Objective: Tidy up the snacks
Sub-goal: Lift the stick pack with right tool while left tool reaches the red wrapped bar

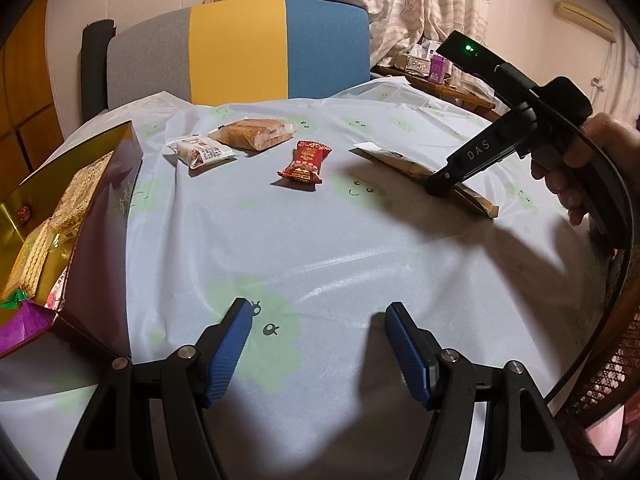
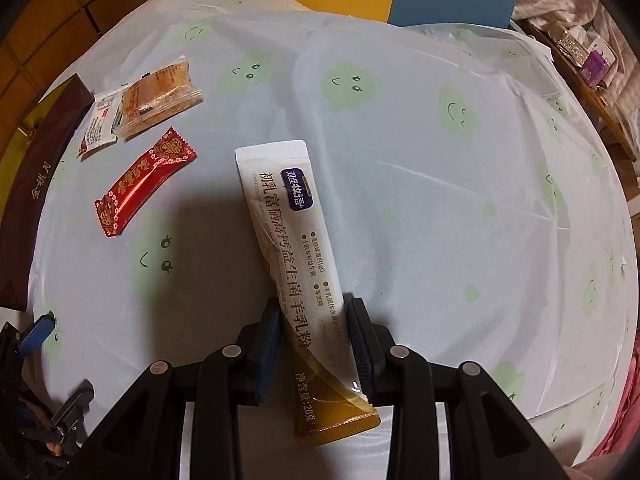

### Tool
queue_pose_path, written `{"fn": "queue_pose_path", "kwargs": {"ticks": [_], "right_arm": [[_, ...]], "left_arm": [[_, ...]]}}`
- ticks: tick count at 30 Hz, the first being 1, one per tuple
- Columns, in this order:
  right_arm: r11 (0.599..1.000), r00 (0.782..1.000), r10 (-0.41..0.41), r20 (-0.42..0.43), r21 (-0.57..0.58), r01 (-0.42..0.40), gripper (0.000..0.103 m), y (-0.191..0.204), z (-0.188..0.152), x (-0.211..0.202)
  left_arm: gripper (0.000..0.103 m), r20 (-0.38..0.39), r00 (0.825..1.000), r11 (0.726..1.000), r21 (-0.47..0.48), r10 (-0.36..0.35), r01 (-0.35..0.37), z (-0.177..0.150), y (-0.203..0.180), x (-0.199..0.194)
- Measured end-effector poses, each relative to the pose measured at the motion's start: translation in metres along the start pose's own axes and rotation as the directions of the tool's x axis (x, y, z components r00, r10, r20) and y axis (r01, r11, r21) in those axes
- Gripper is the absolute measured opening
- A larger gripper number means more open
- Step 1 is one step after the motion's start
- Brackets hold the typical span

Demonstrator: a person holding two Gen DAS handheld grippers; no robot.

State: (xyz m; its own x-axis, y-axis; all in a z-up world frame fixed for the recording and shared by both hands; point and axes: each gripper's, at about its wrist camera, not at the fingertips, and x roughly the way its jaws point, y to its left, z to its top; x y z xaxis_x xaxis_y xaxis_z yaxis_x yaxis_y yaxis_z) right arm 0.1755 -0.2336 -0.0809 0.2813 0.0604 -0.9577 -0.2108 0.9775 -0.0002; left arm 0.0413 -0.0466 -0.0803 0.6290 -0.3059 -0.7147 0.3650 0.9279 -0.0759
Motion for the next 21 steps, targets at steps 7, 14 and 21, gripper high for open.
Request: {"fn": "queue_pose_path", "kwargs": {"ticks": [7, 14, 21], "right_arm": [[0.999, 1.0, -0.029, 0.01, -0.029, 0.029, 0.034, 0.007, 0.0, 0.0], [0.998, 0.999, -0.038, 0.004, -0.04, 0.038, 0.034, 0.015, -0.01, -0.004], [0.995, 0.998, -0.066, 0.011, -0.072, 0.067, 0.034, 0.025, -0.01, 0.0]], "left_arm": [[0.069, -0.012, 1.0, 1.0, 0.0, 0.02, -0.02, 0.001, -0.002, 0.001], [0.07, -0.022, 0.999, 0.999, 0.0, 0.032, -0.032, 0.003, -0.003, 0.002], [0.07, -0.03, 0.999, 0.999, -0.004, 0.04, -0.04, 0.004, -0.004, 0.003]]}}
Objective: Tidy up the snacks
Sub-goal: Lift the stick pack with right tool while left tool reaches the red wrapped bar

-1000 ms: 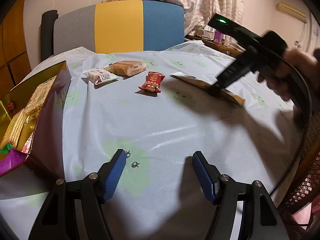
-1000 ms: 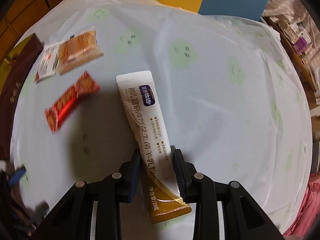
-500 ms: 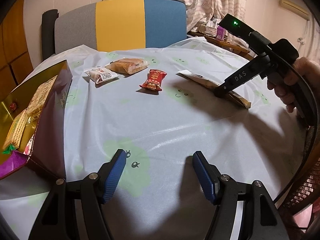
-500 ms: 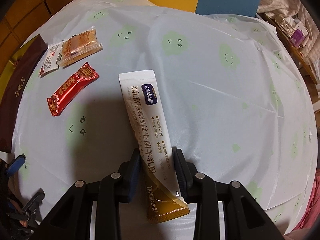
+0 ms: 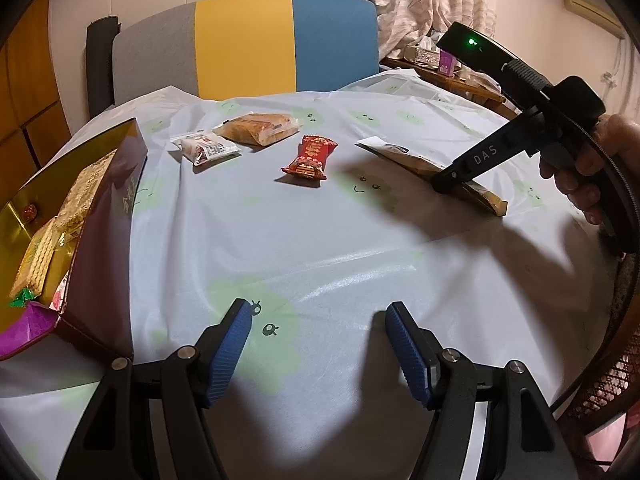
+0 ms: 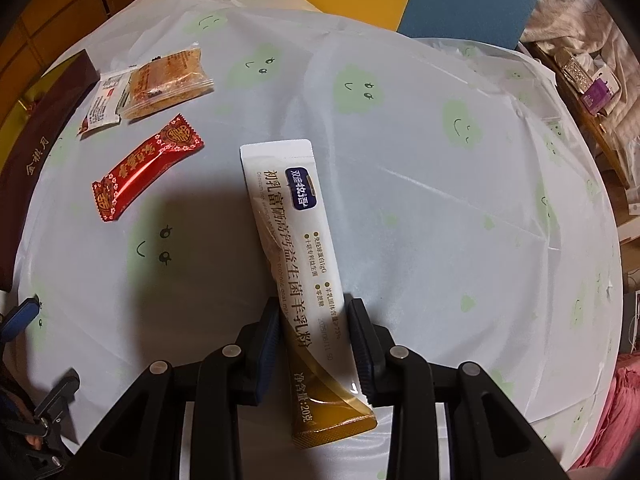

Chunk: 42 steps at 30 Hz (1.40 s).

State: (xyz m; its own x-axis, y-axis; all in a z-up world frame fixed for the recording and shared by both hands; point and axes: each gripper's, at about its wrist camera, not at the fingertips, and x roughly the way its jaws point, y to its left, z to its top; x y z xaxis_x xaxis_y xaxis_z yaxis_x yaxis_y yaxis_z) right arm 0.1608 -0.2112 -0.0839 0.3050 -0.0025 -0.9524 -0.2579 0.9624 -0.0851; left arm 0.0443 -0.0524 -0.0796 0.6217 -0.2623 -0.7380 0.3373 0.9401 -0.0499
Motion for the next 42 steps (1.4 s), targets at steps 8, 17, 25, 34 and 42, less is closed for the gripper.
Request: {"fn": "queue_pose_path", "kwargs": {"ticks": [8, 17, 25, 34, 42], "right_arm": [[1.0, 1.0, 0.013, -0.001, 0.01, -0.013, 0.034, -0.003, -0.003, -0.002], [1.0, 1.0, -0.009, 0.01, -0.026, 0.009, 0.034, 0.003, -0.005, -0.003], [0.999, 1.0, -0.015, 0.012, -0.032, 0.016, 0.034, 0.007, -0.008, -0.003], [0.999, 1.0, -0.017, 0.011, -0.037, 0.017, 0.034, 0.009, -0.009, -0.004], [0.999, 1.0, -0.016, 0.009, -0.041, 0.016, 0.034, 0.01, -0.008, -0.005]], "left_arm": [[0.07, -0.01, 1.0, 1.0, -0.007, 0.002, -0.002, 0.001, 0.0, 0.0], [0.07, -0.053, 0.999, 1.0, -0.006, 0.011, -0.011, 0.008, -0.001, 0.002], [0.057, -0.096, 0.994, 0.992, -0.121, -0.047, 0.035, 0.032, 0.02, 0.006], [0.043, -0.124, 0.989, 0.99, -0.118, -0.086, 0.071, 0.075, 0.021, 0.022], [0.035, -0.142, 0.985, 0.995, -0.047, -0.094, 0.088, 0.115, 0.013, 0.051]]}}
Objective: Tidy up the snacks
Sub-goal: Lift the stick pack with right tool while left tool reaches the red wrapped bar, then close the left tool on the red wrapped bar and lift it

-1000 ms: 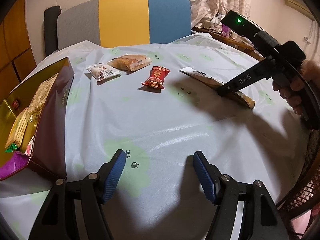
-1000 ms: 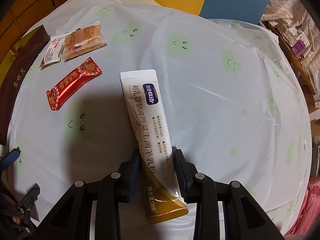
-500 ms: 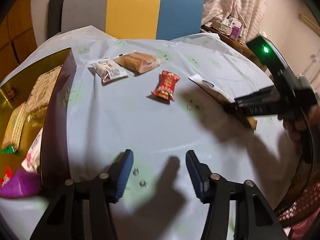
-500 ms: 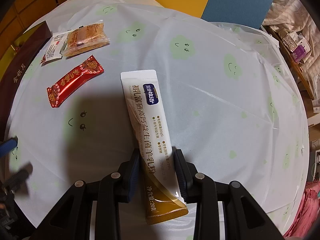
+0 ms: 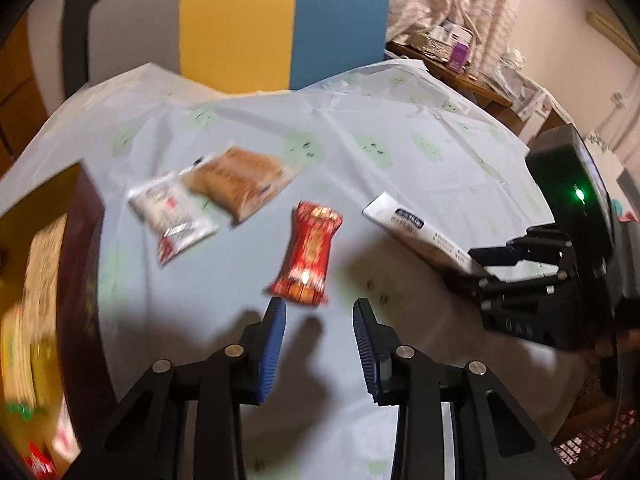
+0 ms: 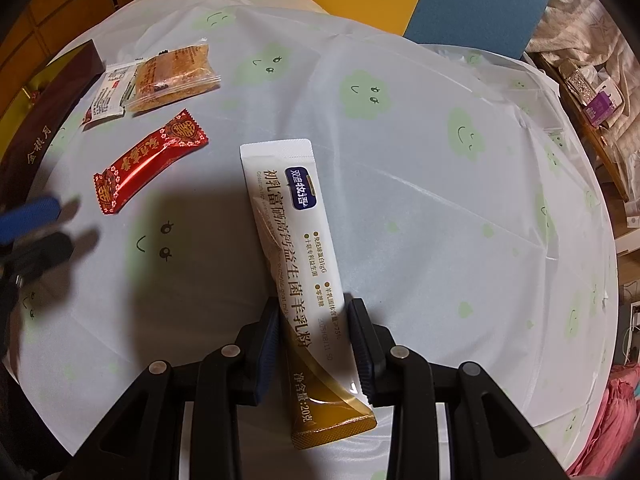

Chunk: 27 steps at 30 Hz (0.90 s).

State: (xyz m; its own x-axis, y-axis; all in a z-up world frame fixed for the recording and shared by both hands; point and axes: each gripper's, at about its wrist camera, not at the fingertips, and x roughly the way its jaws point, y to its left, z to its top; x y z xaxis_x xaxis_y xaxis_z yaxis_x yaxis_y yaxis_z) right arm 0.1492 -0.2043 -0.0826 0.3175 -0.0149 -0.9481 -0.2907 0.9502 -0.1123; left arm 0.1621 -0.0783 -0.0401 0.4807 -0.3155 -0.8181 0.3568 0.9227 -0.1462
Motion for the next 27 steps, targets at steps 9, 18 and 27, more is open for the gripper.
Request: {"fn": "queue_pose_path", "kwargs": {"ticks": [9, 18, 27], "right_arm": [[1.0, 1.0, 0.001, -0.002, -0.002, -0.001, 0.034, 0.0, 0.001, 0.0], [1.0, 1.0, 0.0, -0.002, -0.003, 0.0, 0.034, 0.001, 0.001, 0.0], [1.0, 1.0, -0.002, -0.004, -0.009, 0.002, 0.035, 0.004, 0.001, 0.001]], "left_arm": [[0.035, -0.012, 0.998, 0.994, 0.092, 0.068, -0.067, 0.029, -0.009, 0.04], [0.036, 0.006, 0.999, 0.986, 0.165, 0.035, -0.035, 0.037, -0.015, 0.031], [0.039, -0.031, 0.996, 0.88, 0.472, 0.085, -0.06, 0.039, -0.045, 0.047]]}}
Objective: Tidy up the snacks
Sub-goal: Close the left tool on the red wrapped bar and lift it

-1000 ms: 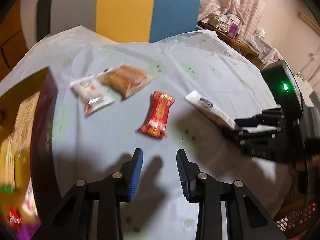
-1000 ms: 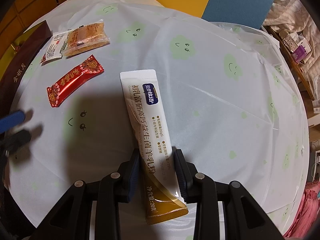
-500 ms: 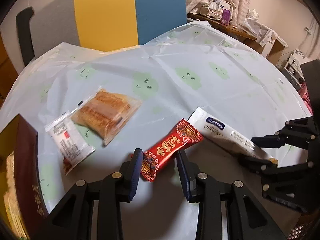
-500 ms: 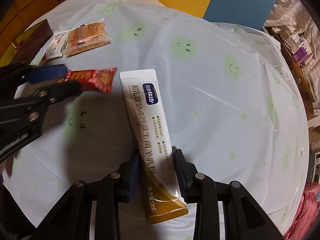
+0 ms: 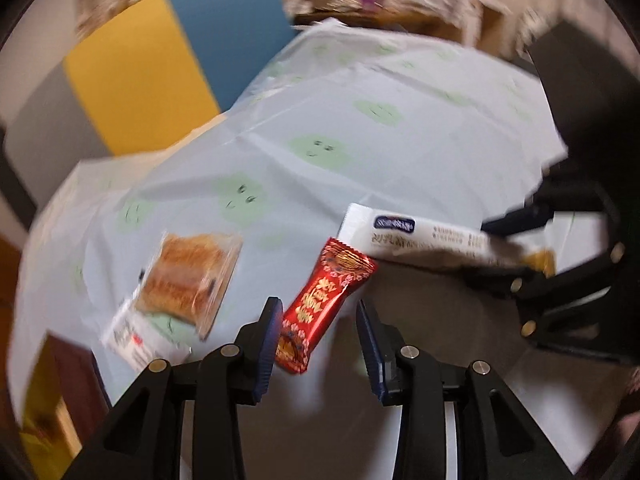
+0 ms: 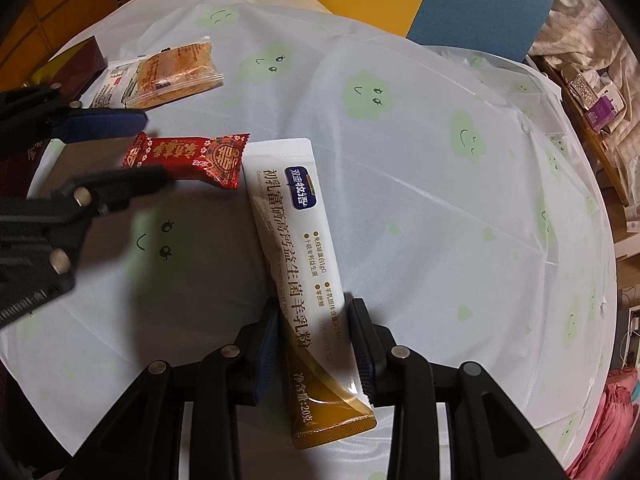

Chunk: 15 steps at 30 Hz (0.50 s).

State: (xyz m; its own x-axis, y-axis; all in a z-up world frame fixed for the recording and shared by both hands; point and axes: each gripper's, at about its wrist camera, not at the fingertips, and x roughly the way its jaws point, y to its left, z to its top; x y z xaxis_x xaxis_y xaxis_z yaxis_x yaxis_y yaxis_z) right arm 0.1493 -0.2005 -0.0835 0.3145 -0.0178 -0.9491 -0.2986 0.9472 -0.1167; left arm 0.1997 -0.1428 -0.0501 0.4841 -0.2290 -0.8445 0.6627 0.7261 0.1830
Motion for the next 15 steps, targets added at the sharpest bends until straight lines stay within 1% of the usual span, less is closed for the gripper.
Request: {"fn": "queue_pose_path", "kwargs": {"ticks": [2, 3, 5, 6, 8, 9, 10, 11, 12, 14, 15], "right_arm": [[1.0, 1.0, 0.001, 0.0, 0.0, -0.001, 0.035, 0.0, 0.0, 0.0], [1.0, 1.0, 0.001, -0.001, 0.0, -0.001, 0.035, 0.0, 0.0, 0.0], [1.0, 1.0, 0.005, -0.002, 0.008, -0.005, 0.036, -0.001, 0.0, 0.0], [1.0, 1.0, 0.011, -0.004, 0.013, -0.011, 0.036, -0.003, 0.0, 0.001], [1.0, 1.0, 0.011, -0.005, 0.01, -0.011, 0.036, -0.003, 0.0, 0.001], [1.0, 1.0, 0.012, -0.005, 0.01, -0.012, 0.036, -0.004, 0.0, 0.001], [1.0, 1.0, 0.014, -0.005, 0.009, -0.014, 0.036, -0.004, 0.0, 0.001], [1.0, 1.0, 0.015, -0.005, 0.008, -0.015, 0.036, -0.004, 0.0, 0.001], [1.0, 1.0, 0.017, -0.005, 0.007, -0.017, 0.036, -0.005, 0.0, 0.001], [1.0, 1.0, 0.018, -0.004, 0.005, -0.018, 0.036, -0.005, 0.0, 0.0], [1.0, 1.0, 0.018, -0.003, 0.002, -0.018, 0.036, -0.005, 0.0, 0.0]], "left_arm": [[0.04, -0.01, 1.0, 0.997, 0.077, 0.022, -0.021, 0.003, -0.007, 0.006], [0.043, -0.013, 0.999, 0.995, 0.099, 0.033, -0.032, 0.005, -0.008, 0.01], [0.046, -0.02, 0.999, 0.994, 0.1, 0.034, -0.032, 0.007, -0.005, 0.016], [0.046, -0.024, 0.999, 0.995, 0.091, 0.038, -0.036, 0.008, -0.002, 0.02], [0.046, -0.019, 1.0, 0.998, 0.055, 0.015, -0.013, 0.007, 0.004, 0.022], [0.044, -0.015, 1.0, 1.0, 0.023, -0.011, 0.011, 0.007, 0.008, 0.023], [0.04, -0.017, 0.999, 1.0, 0.004, -0.028, 0.028, 0.006, 0.009, 0.023], [0.029, -0.014, 0.998, 0.998, -0.023, -0.058, 0.058, 0.004, 0.01, 0.023], [0.024, -0.009, 0.998, 0.997, -0.045, -0.066, 0.065, 0.001, 0.01, 0.021], [0.023, -0.01, 0.999, 0.996, -0.073, -0.043, 0.042, -0.005, 0.006, 0.017], [0.023, -0.014, 0.999, 0.992, -0.119, -0.042, 0.04, -0.011, 0.005, 0.012]]}}
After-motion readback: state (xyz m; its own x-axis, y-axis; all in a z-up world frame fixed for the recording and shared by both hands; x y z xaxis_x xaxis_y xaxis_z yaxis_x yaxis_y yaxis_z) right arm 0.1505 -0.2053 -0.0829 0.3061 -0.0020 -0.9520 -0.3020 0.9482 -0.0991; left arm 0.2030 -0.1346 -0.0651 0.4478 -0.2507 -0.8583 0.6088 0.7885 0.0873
